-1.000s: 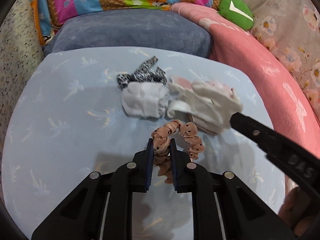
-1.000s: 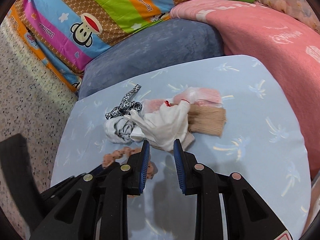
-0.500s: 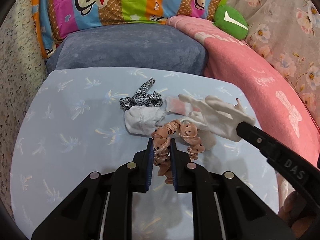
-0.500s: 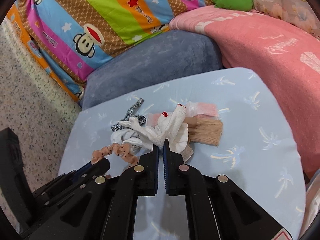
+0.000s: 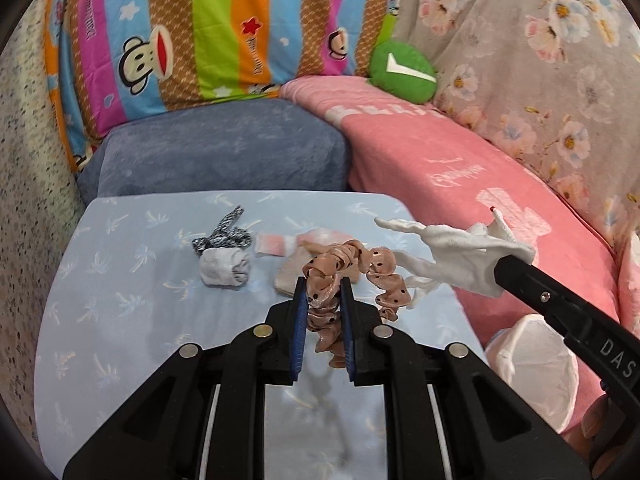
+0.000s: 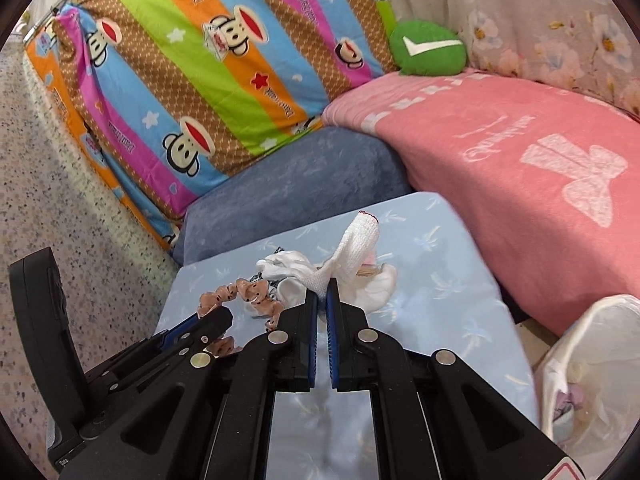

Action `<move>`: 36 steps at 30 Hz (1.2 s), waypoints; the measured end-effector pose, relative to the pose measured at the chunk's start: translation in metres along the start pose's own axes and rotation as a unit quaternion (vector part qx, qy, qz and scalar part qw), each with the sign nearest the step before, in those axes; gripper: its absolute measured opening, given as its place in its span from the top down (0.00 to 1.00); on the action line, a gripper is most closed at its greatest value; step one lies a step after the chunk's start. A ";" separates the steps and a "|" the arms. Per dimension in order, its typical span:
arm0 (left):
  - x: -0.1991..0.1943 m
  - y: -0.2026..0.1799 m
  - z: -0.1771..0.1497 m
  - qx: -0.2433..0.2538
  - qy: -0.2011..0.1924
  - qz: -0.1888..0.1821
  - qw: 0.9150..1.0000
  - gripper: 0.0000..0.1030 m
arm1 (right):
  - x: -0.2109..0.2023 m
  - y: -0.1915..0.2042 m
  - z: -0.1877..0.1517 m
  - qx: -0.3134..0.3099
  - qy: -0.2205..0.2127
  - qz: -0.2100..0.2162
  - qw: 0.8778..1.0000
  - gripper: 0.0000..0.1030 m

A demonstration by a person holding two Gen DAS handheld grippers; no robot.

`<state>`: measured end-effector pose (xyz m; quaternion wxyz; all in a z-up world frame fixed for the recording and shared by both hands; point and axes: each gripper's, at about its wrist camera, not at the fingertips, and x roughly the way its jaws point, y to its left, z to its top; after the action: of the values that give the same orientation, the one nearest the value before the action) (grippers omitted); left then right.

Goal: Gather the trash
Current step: 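Carry the scrunchie and white cloth in both grippers over the white bin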

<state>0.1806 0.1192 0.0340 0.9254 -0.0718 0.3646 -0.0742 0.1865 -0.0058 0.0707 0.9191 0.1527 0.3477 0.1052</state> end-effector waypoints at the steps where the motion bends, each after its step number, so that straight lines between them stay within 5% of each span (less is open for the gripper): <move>1: -0.005 -0.007 -0.001 0.005 -0.003 -0.003 1.000 0.85 | -0.011 -0.004 -0.001 0.003 -0.006 -0.002 1.000 0.95; 17: -0.050 -0.110 -0.025 0.085 -0.024 -0.067 0.994 0.85 | -0.136 -0.085 -0.027 0.052 -0.068 -0.046 0.995 0.95; 36: -0.047 -0.202 -0.050 0.163 0.000 -0.122 0.979 0.84 | -0.195 -0.177 -0.051 0.116 -0.099 -0.098 0.983 0.95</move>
<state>0.0953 -0.0739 0.0669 0.9088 0.0358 0.3358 -0.2450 0.0247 -0.2182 0.0901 0.9310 0.2327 0.2779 -0.0420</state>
